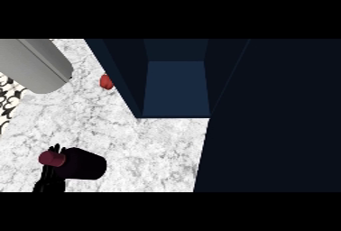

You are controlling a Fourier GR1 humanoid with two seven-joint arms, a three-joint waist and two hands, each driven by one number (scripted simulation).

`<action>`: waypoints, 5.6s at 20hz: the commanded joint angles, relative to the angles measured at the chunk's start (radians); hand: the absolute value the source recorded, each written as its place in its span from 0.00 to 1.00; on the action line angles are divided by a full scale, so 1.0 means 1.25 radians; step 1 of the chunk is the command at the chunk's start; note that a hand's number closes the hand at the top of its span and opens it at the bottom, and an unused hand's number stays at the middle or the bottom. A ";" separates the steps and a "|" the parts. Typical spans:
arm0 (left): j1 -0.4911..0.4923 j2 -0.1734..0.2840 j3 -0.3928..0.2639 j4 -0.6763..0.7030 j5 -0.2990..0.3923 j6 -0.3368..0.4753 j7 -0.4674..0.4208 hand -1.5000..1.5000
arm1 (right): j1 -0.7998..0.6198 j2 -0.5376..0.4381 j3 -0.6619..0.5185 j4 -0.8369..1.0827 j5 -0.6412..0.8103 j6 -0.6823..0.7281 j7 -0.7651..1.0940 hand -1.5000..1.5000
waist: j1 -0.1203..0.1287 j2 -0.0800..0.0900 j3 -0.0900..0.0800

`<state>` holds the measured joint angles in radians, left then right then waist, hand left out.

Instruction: Pick up the wine, place it into the cabinet and close the cabinet

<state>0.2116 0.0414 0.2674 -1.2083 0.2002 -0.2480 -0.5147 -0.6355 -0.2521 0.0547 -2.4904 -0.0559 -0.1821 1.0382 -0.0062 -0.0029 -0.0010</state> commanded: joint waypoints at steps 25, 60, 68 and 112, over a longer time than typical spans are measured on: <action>-0.209 0.050 -0.058 0.317 -0.140 0.009 -0.282 1.00 | 0.033 -0.006 -0.038 -0.082 -0.073 -0.006 0.047 0.00 | -0.006 0.000 0.000; -0.425 -0.033 -0.495 -0.300 0.015 0.468 0.275 1.00 | 0.061 -0.011 -0.083 -0.068 -0.116 0.013 0.034 0.00 | -0.004 -0.002 0.001; -0.612 -0.033 -0.477 -0.251 0.020 0.597 0.428 1.00 | 0.054 0.005 -0.059 -0.027 -0.092 0.018 -0.017 0.00 | -0.002 0.001 0.001; -0.833 -0.033 -0.545 0.495 0.160 0.667 -0.038 1.00 | 0.095 0.025 -0.046 -0.044 -0.092 0.049 -0.025 0.00 | -0.021 0.006 0.000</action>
<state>-0.7920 0.0001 -0.4089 -0.6704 0.3810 0.5731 -0.5333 -0.5708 -0.2310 -0.0173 -2.4470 -0.1437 -0.1214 0.9814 -0.0321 0.0043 -0.0009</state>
